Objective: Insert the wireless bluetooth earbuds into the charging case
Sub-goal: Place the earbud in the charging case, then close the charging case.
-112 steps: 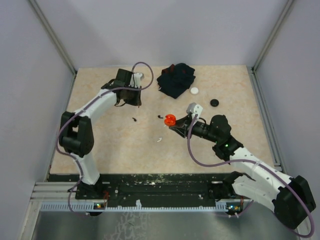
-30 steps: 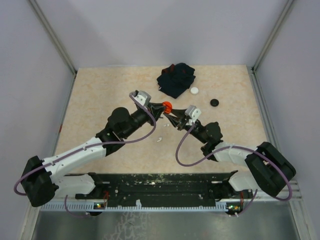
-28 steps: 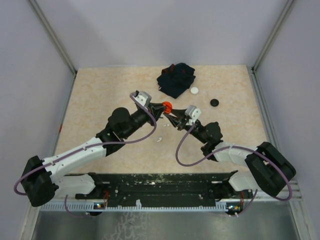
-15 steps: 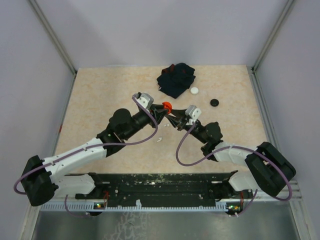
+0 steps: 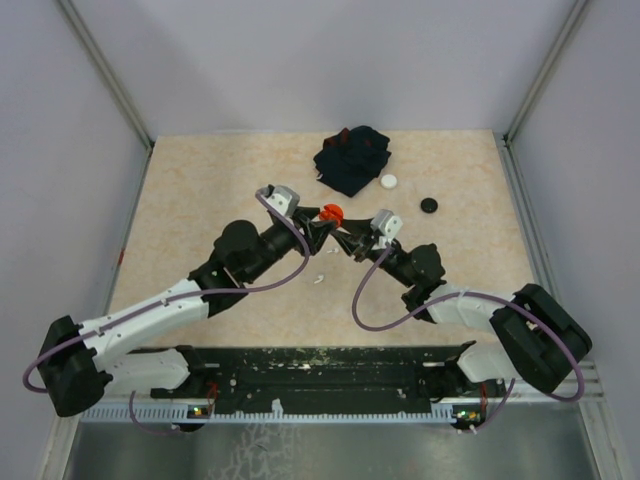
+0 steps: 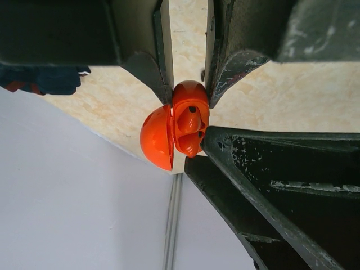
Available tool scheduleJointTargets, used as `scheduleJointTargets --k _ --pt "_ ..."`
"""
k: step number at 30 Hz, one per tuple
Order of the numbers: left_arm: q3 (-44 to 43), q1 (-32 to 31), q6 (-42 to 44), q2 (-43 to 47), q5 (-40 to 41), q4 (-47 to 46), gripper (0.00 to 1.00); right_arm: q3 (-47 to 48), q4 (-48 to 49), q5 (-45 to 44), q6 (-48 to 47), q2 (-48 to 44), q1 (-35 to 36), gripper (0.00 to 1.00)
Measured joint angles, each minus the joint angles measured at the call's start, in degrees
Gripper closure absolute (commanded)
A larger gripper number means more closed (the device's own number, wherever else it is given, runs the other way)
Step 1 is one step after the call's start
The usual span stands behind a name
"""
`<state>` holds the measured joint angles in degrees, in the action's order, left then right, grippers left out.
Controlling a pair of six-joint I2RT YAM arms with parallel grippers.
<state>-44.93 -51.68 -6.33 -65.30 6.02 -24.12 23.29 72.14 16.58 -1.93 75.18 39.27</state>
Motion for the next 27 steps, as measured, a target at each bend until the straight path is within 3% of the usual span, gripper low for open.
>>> scheduleJointTargets --k 8,14,27 --pt "-0.1 0.3 -2.6 1.5 2.0 4.3 0.29 0.0 0.0 0.1 0.7 -0.2 0.0 1.00" --pt "-0.9 2.3 -4.0 2.6 -1.7 8.0 0.22 0.0 -1.6 2.1 2.2 -1.0 -0.6 1.00" --pt "-6.2 18.4 -10.8 3.7 -33.1 12.5 0.13 0.2 -10.1 13.3 5.2 -4.9 -3.2 1.00"
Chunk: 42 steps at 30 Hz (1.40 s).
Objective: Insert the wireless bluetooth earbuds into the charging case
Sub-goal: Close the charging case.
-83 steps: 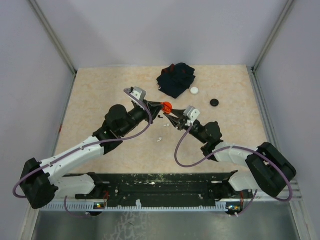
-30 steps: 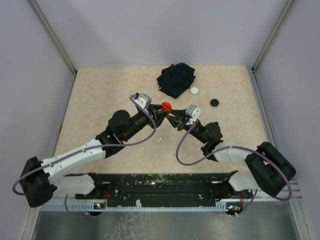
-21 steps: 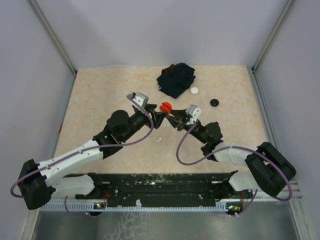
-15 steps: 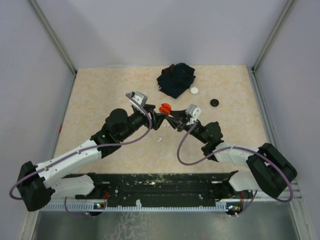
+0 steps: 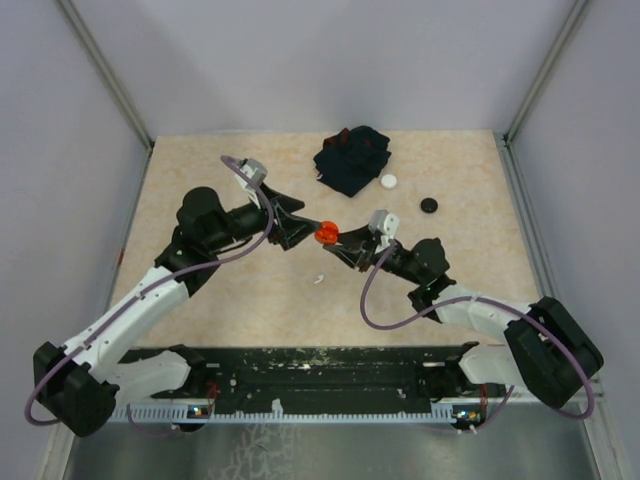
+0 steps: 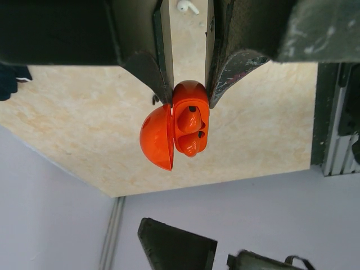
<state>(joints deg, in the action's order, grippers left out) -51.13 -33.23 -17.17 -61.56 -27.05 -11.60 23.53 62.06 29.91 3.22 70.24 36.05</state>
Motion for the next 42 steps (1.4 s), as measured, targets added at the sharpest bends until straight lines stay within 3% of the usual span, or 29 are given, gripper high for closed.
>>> scheduleJointTargets --k 9,14,24,38,42 --pt "-3.1 0.2 -3.7 -4.5 -14.5 0.5 0.12 1.7 -4.9 7.1 0.8 -0.3 -0.1 1.00" --pt "-4.5 0.2 -4.1 -8.0 -16.1 3.1 0.10 1.8 -4.6 9.1 1.8 -0.3 -0.2 1.00" --pt "-4.5 0.2 -7.5 -12.5 -23.3 2.7 0.20 2.5 -4.2 10.3 3.0 -0.3 -0.2 1.00" --pt "-4.4 0.4 -9.0 -10.3 -28.7 -1.8 0.23 2.5 -4.6 9.8 4.9 2.2 -0.5 1.00" --pt "-4.4 0.4 -8.2 -8.9 -28.7 -2.2 0.19 2.5 -5.2 9.6 6.3 2.6 -0.7 1.00"
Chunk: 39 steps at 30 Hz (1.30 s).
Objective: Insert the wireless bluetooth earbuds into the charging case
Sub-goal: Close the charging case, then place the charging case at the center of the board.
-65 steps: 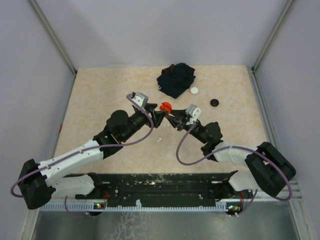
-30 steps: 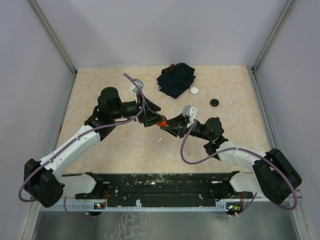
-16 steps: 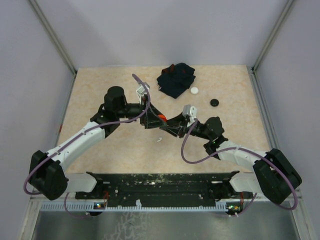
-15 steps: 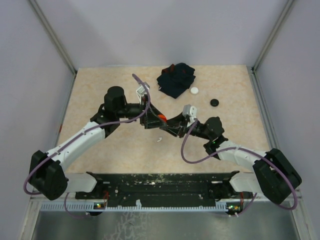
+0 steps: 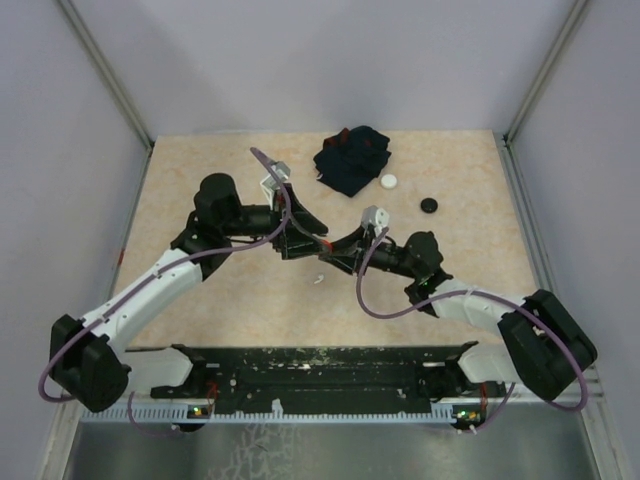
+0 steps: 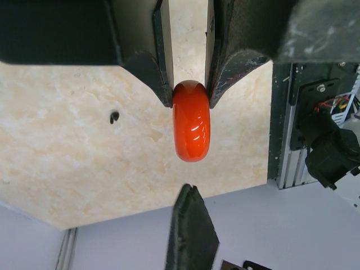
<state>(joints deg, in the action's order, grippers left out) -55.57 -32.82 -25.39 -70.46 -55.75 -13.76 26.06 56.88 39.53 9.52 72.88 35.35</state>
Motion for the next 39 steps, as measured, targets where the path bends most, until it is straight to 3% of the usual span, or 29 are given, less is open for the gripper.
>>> scheduleJointTargets --k 4,13,20,33,36,39 --pt "0.0 0.5 3.7 1.3 4.2 4.2 0.15 0.8 -4.8 -1.7 2.1 -0.1 -1.1 1.00" --pt "-0.1 1.3 15.1 4.7 31.8 21.7 0.11 1.4 -29.3 -11.7 8.5 -4.7 -5.6 1.00" --pt "0.1 1.6 21.3 8.7 46.8 28.5 0.08 1.1 -44.9 -16.2 14.4 -6.9 -14.1 1.00" --pt "3.5 3.1 26.7 12.4 58.3 30.5 0.02 -2.2 -53.9 -15.4 22.3 -2.8 -30.9 0.99" --pt "4.5 3.7 26.8 13.9 58.7 30.4 0.02 -2.2 -55.4 -16.0 22.3 -1.4 -31.8 0.93" --pt "5.2 4.7 26.8 14.4 58.7 30.2 0.03 -2.2 -55.8 -16.0 22.6 0.6 -33.4 0.80"
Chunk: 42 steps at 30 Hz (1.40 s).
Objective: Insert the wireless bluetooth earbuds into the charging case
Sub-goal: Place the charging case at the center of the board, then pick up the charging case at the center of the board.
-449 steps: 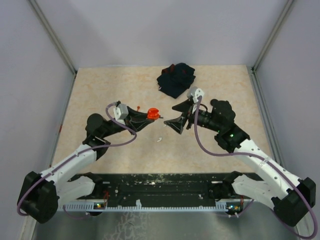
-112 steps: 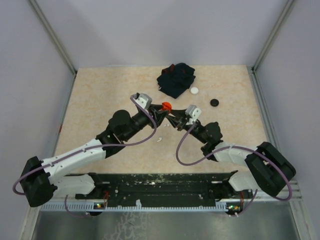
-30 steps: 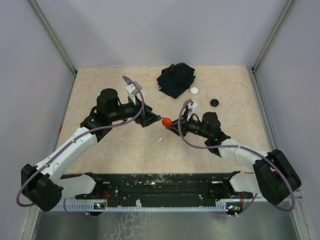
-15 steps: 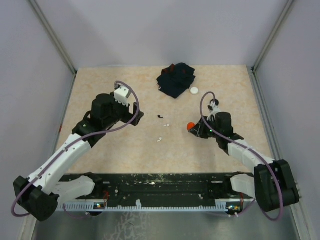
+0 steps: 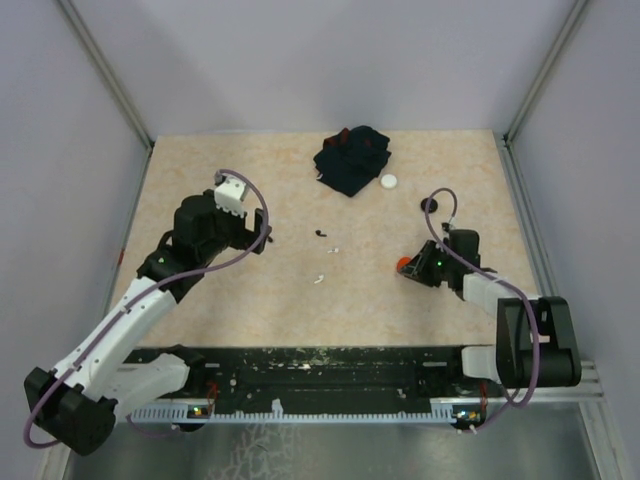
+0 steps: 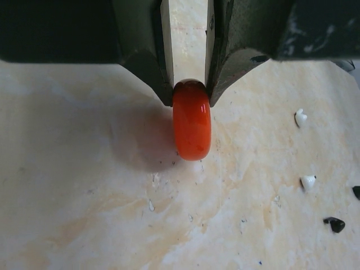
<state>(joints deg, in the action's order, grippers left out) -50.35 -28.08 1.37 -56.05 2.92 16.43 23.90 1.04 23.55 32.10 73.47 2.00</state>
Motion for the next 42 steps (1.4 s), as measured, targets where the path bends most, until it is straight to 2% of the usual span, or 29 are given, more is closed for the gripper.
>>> scheduleJointTargets --k 6,9,12,18,25,30,37,42 --pt "0.7 1.3 -0.2 0.2 -0.1 -0.2 0.03 1.5 0.3 1.0 1.0 2.8 -1.2 0.48" --pt "1.0 1.5 -0.3 1.1 -0.5 -0.3 0.03 2.9 -1.9 -0.2 0.9 1.9 -1.3 0.38" --pt "1.0 1.6 -0.3 1.8 -0.7 -0.6 0.03 3.7 -6.4 -4.4 0.1 -0.9 -1.4 0.33" --pt "1.1 2.0 -0.4 2.1 -0.7 -0.9 0.03 8.9 -18.6 -13.3 -3.7 -5.9 -1.4 0.30" --pt "1.1 2.5 -0.5 2.1 -0.6 -0.9 0.03 16.7 -17.9 -17.9 -7.5 -4.3 -0.7 0.30" --pt "1.1 3.2 -0.5 2.1 -0.5 -0.9 0.03 22.4 -12.1 -19.9 -11.0 3.9 2.4 0.30" --pt "1.7 4.6 -0.5 2.1 -0.5 -1.0 0.03 34.9 -1.2 -20.4 -16.5 21.9 4.3 0.30" --pt "1.7 5.1 -0.5 1.5 -0.7 -1.0 0.03 43.6 3.0 -20.4 -20.3 34.1 4.7 0.30"
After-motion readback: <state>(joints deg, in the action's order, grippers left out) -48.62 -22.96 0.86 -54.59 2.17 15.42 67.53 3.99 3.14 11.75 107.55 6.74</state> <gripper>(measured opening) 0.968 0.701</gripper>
